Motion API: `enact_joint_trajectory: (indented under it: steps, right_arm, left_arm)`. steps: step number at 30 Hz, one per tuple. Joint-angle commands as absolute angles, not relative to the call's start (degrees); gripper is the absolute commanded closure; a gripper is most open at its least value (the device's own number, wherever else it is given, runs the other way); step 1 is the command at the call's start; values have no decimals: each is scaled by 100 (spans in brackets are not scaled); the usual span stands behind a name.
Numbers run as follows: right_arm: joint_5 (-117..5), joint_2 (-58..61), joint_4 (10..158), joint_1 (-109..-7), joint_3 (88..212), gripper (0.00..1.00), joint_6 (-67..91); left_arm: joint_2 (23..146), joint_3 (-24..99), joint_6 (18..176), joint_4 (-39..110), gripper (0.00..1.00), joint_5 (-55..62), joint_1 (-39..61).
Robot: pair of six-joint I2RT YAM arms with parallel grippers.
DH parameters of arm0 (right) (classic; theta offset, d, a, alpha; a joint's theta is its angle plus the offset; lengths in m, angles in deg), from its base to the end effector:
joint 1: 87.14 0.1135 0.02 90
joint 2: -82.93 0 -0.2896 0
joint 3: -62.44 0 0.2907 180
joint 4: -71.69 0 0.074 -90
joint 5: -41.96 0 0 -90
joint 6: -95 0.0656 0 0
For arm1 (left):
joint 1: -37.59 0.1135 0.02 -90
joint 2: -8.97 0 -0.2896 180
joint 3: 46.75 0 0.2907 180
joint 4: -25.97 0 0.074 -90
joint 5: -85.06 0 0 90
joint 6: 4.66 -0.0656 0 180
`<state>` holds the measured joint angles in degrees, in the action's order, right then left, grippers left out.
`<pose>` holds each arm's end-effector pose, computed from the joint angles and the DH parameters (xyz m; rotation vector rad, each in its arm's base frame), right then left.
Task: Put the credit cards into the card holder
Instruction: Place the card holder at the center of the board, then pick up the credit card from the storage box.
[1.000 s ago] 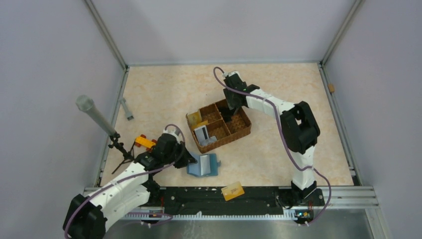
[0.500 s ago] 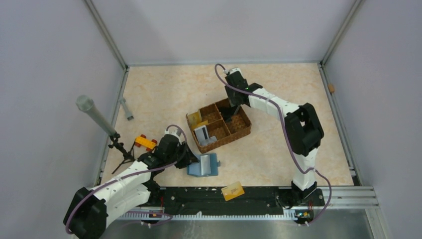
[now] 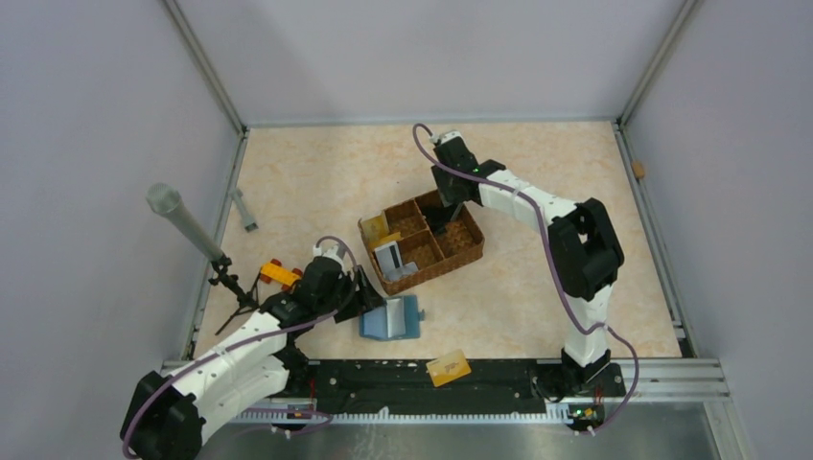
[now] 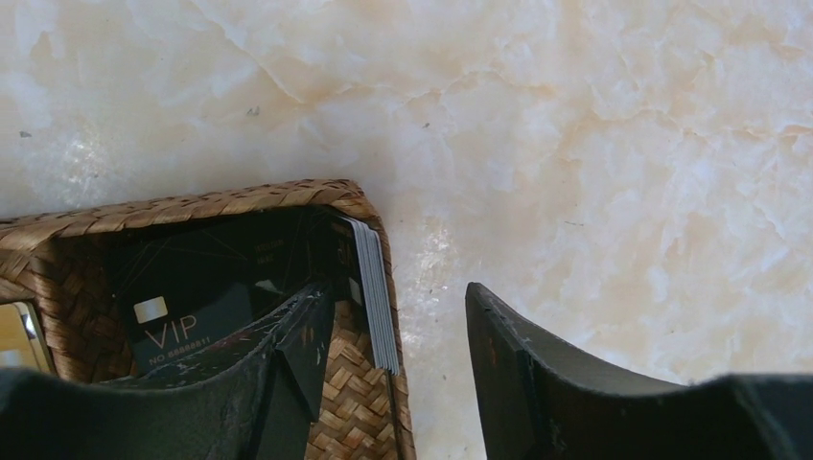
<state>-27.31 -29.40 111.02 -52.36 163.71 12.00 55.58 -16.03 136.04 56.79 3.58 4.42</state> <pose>0.4253 0.2671 0.2213 -0.4178 2.3407 -0.1008 0.1586 -0.1153 0.1433 -0.3145 2.5352 -0.8187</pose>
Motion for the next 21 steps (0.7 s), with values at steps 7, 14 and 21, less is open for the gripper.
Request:
enact_joint_trajectory:
  steps: [7, 14, 21]
  right_arm:
    - [-3166, -2777, 10960, -5295, 16435, 37, 1003]
    - [-3038, -2919, 11018, -5295, 16496, 37, 959]
    - [-2686, -3007, 11114, -5295, 16557, 40, 930]
  left_arm:
    - [5384, -1203, 13360, 5898, 27, 209, 427]
    - [5441, -1032, 13307, 6201, 26, 20, 424]
    - [5409, -966, 13298, 6230, 26, 73, 428]
